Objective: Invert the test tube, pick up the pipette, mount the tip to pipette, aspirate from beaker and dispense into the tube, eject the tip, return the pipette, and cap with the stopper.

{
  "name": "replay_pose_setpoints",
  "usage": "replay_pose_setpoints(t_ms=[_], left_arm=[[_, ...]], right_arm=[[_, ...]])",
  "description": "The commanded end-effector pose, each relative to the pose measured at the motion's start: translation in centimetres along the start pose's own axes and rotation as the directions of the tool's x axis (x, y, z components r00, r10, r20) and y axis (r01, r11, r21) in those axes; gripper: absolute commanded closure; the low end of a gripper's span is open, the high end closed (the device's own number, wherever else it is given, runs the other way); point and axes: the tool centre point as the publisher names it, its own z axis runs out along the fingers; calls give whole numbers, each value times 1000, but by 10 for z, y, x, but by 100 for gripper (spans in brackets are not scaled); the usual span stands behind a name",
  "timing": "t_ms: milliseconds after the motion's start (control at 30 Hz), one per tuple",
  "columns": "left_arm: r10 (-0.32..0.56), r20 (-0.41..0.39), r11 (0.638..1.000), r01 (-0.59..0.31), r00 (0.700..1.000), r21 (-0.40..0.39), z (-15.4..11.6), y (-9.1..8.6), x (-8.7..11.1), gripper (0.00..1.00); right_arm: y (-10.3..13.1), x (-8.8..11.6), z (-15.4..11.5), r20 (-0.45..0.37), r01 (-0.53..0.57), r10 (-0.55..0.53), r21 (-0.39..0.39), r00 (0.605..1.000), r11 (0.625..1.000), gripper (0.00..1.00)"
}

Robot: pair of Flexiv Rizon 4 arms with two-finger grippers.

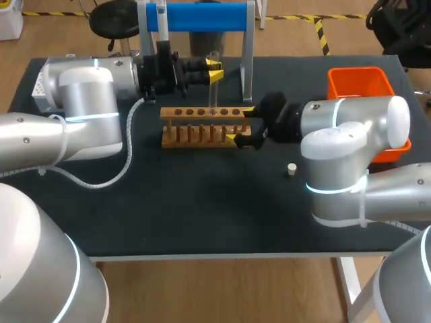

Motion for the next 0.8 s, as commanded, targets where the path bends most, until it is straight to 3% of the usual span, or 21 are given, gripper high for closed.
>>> replay_pose_setpoints(t_ms=[33,800], left_arm=[[0,-4,1000,0,1000,5,1,4,-2,100],[-17,-8,1000,17,1000,15,1,17,-2,100]], right_arm=[[0,0,1,-1,0,0,0,1000,1000,0],[0,0,1,-1,0,0,0,1000,1000,0]])
